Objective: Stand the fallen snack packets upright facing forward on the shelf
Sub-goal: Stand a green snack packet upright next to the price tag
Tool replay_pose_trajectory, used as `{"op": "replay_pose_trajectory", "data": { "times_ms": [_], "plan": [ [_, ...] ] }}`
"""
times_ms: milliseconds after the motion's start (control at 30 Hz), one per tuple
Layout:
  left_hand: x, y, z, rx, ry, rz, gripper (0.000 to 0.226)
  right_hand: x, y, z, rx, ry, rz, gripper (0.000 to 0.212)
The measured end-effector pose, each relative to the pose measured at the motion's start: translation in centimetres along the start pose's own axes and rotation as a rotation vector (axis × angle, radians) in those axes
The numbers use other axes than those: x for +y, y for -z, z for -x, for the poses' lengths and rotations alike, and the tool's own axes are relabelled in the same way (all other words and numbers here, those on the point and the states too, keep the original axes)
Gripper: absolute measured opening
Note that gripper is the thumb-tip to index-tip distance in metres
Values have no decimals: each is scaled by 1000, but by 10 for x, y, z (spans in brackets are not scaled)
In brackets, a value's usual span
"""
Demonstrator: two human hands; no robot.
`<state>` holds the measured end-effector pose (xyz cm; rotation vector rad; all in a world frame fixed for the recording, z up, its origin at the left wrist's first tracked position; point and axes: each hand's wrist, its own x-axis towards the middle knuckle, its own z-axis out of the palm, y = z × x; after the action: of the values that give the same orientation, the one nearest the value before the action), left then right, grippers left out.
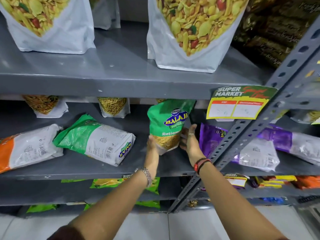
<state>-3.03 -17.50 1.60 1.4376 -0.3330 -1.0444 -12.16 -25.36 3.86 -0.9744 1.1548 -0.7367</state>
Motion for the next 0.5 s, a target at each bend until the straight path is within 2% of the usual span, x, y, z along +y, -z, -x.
{"op": "replay_pose_trajectory", "data": {
  "times_ms": [67,167,267,333,433,500],
  "plan": [
    [13,-3,-16,-32,11,76,55,4,8,4,2,16,-32,67],
    [22,-4,-35,-162,6,40,62,8,14,5,-2,47,-28,65],
    [23,-4,-43,-196,28,-21,67,7,13,1,-1,44,-9,62],
    [22,-2,-44,-194,34,-49,67,7,13,-1,10,34,3,61],
    [18,9,-41,-105,73,-42,68,12,14,-2,58,24,26,54],
    [11,23,-34,-55,102,-20,55,19,12,3,108,-10,59,45]
  ]
}}
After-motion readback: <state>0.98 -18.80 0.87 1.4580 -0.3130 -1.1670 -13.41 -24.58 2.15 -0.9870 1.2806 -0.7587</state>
